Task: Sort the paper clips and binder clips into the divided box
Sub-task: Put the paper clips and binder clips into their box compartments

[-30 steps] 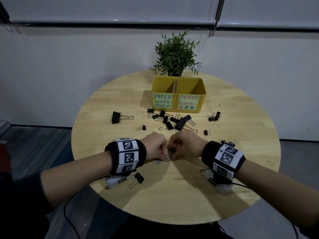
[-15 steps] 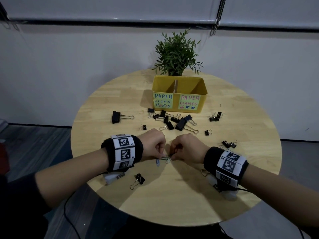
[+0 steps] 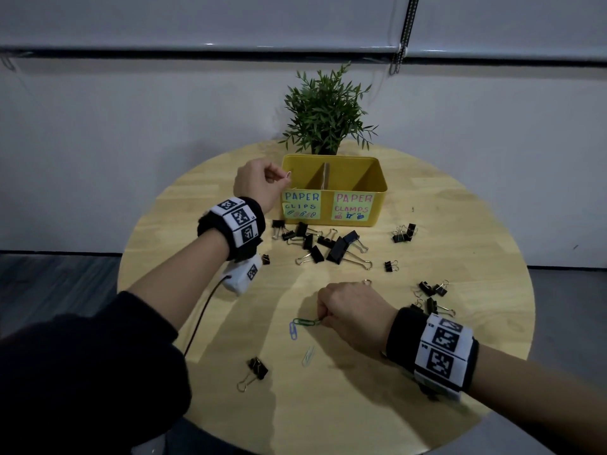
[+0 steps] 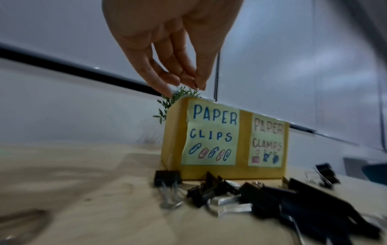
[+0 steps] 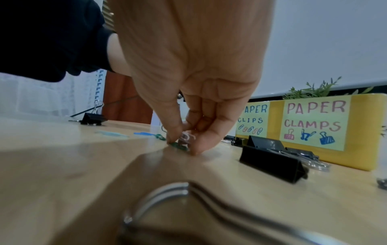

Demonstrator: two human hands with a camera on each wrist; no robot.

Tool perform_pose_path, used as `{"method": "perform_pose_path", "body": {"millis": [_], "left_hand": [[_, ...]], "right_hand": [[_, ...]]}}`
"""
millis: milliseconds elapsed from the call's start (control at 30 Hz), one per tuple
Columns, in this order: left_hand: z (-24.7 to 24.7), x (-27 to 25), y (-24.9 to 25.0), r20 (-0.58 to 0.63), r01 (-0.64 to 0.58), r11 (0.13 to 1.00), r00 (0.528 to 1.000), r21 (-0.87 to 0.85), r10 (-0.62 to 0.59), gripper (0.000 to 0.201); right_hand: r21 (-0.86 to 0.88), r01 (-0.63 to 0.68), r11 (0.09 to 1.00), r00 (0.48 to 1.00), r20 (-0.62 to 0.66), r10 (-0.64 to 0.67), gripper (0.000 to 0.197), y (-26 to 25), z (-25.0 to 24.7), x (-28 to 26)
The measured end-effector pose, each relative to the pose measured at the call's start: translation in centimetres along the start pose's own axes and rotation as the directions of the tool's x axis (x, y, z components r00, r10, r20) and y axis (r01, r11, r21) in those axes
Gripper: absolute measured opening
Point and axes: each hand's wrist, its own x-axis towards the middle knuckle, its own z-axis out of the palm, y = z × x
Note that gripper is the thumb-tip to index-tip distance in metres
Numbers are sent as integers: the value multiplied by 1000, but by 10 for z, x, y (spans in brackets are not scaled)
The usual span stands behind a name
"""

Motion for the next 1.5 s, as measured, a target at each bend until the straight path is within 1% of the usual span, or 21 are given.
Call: {"method": "perform_pose_path", "body": {"millis": [67, 167, 267, 333, 400, 433, 467, 567, 667, 733, 800, 867, 900, 967, 1000, 1067, 1133, 1200, 1267, 1400, 1500], "left_hand": [[9, 8, 1, -47, 24, 999, 999, 40, -22, 8], [19, 14, 0, -6, 46, 981, 999, 188, -46, 13], [19, 9, 1, -23, -28, 949, 999, 315, 38, 25], [7, -3, 2, -15, -106, 951, 993, 290, 115, 20], [-10, -21, -1, 152, -164, 973, 978, 164, 140, 12], [-18, -32, -5, 294, -170, 982, 946, 85, 139, 10], [-26, -43, -8, 444, -160, 987, 886, 18, 135, 12], [-38, -69, -19, 758, -167, 986, 646, 27, 88, 30], [-36, -87, -13, 889, -267, 960, 456, 84, 49, 46], [-32, -100, -4, 932, -319, 945, 359, 74, 48, 53], [-29, -111, -1, 949, -309, 950, 311, 46, 55, 51], [-27, -118, -3, 947, -287, 958, 313, 28, 66, 43], [-27, -120, -5, 944, -288, 957, 323, 34, 64, 40], [-26, -123, -6, 936, -288, 957, 343, 29, 75, 32], [-25, -124, -6, 932, -285, 958, 352, 21, 84, 29], [-25, -123, -6, 926, -294, 955, 367, 29, 85, 23], [-25, -124, -8, 921, -329, 943, 379, 44, 90, 19], [-27, -126, -10, 913, -375, 926, 390, 42, 116, 15], [-30, -129, -12, 910, -422, 905, 392, 47, 135, 11], [-35, -130, -22, 925, -578, 812, 346, 79, 156, 13], [-42, -124, -34, 921, -579, 810, 359, 91, 153, 12]], "right_hand": [[7, 26, 1000, 1000, -1, -26, 13, 3, 0, 1], [-5, 74, 997, 997, 0, -74, 14, 4, 1, 1], [73, 71, 995, 997, 28, -73, 14, 7, -3, 2], [135, 50, 990, 997, 45, -56, 14, 17, -17, 8], [224, 30, 974, 998, -55, -18, 9, 31, -42, 24], [285, 10, 959, 990, -135, 30, 6, 39, -59, 35], [354, -16, 935, 973, -210, 96, 4, 44, -76, 47], [580, -34, 814, 890, -353, 289, 5, 54, -122, 93], [659, -70, 749, 830, -378, 410, 7, 55, -143, 137], [574, -155, 804, 825, -373, 425, 15, 54, -146, 152], [411, -148, 900, 820, -457, 344, 19, 50, -143, 146], [219, -67, 973, 853, -494, 170, 9, 41, -133, 119], [128, -35, 991, 889, -449, 90, 5, 37, -123, 102], [64, 48, 997, 964, -265, -29, 3, 29, -96, 62], [103, 96, 990, 987, -138, -81, 2, 24, -82, 44], [227, 136, 964, 980, 114, -165, 8, 14, -55, 16], [219, 138, 966, 957, 222, -187, 23, 5, -34, 2], [142, 166, 976, 964, 183, -191, 36, -2, -20, -3], [119, 173, 978, 974, 126, -188, 39, -8, -10, -3], [149, 134, 980, 976, 153, -156, 22, -11, 1, -3], [179, 95, 979, 980, 158, -124, 16, -9, 2, -5]]}}
